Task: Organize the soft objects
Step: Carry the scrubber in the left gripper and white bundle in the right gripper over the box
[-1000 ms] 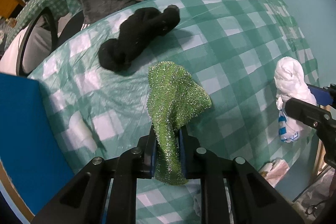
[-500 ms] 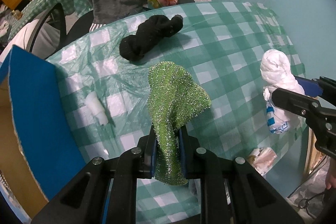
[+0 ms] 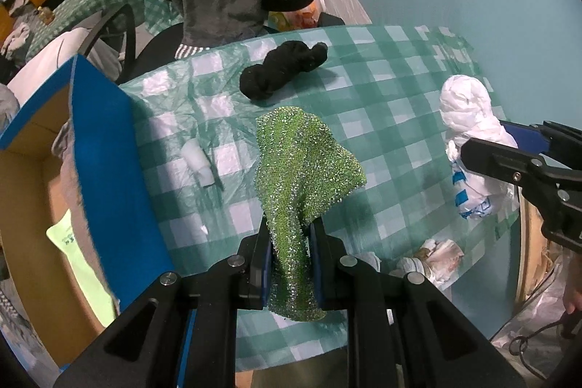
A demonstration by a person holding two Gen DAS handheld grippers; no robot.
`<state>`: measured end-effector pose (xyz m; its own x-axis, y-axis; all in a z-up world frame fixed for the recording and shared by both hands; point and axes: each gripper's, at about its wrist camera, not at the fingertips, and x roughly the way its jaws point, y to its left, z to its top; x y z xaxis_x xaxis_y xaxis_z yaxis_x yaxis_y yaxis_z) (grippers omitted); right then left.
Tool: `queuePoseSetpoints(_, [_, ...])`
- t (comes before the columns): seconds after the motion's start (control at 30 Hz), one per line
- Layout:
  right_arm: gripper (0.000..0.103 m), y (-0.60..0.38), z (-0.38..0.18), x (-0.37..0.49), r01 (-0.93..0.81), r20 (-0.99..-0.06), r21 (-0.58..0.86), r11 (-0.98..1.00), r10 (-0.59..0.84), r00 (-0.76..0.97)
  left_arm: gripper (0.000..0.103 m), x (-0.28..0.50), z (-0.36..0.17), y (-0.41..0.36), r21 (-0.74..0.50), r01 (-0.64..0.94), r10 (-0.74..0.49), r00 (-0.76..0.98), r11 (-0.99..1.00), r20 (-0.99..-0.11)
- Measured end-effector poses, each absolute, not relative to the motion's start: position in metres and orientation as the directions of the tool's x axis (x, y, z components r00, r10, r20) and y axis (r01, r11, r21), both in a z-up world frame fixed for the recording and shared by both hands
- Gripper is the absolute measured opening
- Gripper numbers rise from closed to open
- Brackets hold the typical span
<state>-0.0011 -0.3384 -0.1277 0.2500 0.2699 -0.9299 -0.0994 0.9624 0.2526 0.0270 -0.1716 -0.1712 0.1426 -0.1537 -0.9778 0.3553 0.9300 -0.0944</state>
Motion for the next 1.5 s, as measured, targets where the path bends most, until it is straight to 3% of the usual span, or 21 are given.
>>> queuePoseSetpoints(0.77, [0.042, -0.269, -0.079, 0.005, -0.264, -0.901, 0.263, 0.928, 0.334, 0.277, 0.017, 0.005, -0.117, -0.101, -0.112, 0.244, -0.167, 0.220, 0.963, -0.961])
queuePoseSetpoints(1.5, [0.042, -0.171, -0.064, 0.027, -0.455, -0.880, 0.285, 0.843, 0.419, 0.224, 0.017, -0.001, -0.099, -0.011, -0.121, 0.067, -0.135, 0.274, 0.990, -0.952])
